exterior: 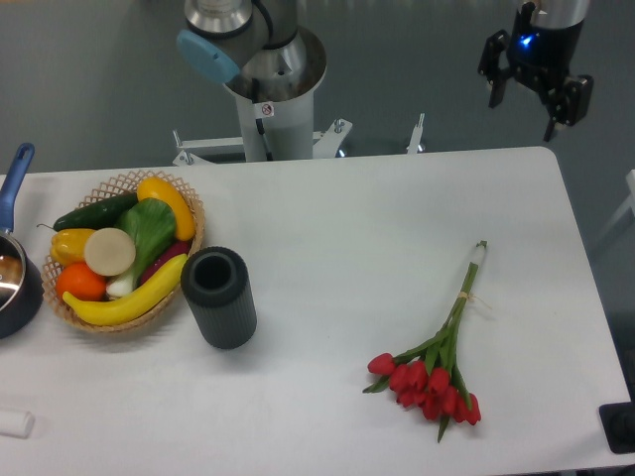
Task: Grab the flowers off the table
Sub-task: 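Move the open gripper down toward the stems of the red tulips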
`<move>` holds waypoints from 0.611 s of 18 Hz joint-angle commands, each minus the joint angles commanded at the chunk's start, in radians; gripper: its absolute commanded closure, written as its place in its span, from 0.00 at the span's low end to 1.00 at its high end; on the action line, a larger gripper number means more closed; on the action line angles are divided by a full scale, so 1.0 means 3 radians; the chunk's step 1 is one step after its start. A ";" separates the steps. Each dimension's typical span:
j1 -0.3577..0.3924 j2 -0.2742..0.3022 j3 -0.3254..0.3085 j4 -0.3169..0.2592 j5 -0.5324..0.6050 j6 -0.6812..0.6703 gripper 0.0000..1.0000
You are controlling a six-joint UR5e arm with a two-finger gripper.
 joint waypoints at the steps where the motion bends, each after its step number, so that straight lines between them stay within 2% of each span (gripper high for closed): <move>1: 0.0000 0.0000 -0.0010 0.0025 0.0005 0.0005 0.00; 6: -0.0026 0.0000 -0.0051 0.0031 -0.0010 -0.0056 0.00; 9: -0.0031 0.0000 -0.0132 0.0117 -0.0214 -0.0449 0.00; 11: -0.0041 0.0000 -0.0204 0.0189 -0.0220 -0.0618 0.00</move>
